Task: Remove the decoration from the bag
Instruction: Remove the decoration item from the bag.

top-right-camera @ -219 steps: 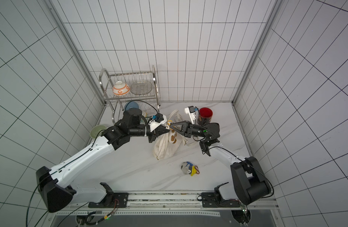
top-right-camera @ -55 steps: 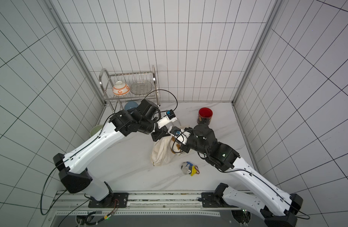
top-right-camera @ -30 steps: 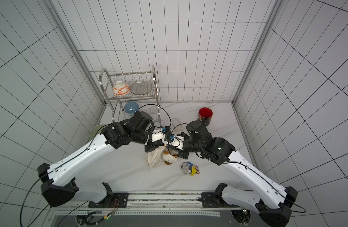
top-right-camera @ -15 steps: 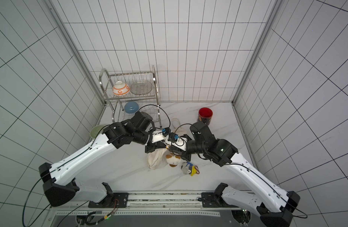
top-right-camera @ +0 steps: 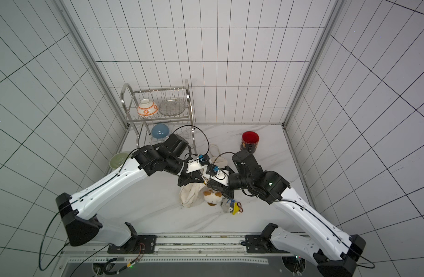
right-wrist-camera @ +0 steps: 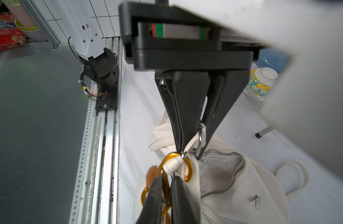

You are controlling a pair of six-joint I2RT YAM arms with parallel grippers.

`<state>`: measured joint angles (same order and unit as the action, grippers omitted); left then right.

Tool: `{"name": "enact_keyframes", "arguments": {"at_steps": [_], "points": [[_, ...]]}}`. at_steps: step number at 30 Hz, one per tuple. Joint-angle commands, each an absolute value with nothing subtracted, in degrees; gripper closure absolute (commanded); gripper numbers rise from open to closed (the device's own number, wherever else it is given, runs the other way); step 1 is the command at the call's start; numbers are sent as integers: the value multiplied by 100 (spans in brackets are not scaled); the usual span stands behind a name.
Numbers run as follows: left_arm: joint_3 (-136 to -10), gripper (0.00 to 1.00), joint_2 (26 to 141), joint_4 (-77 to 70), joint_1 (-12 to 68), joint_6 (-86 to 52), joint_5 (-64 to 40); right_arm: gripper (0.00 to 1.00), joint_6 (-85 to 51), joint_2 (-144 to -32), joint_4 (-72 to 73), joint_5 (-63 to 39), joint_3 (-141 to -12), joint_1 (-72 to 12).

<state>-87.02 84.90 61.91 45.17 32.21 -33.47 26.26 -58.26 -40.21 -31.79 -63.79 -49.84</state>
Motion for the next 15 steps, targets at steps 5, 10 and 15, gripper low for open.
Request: {"name": "enact_keyframes", "arguments": {"at_steps": [5,10,15], "points": [[-9082,100,8681,6395,4737,3704,-3172,100,2903,-6153,-4737,-3386,-6836,-5062],[-9020,100,8678,6411,4813,3846,-3497,100,2812,-6236,-4460,-3436,-6909,-5045],[-8811,100,8602,6405,4927,3910,-3825,100,2799,-6317,-4239,-3462,-6955,-4914]]}}
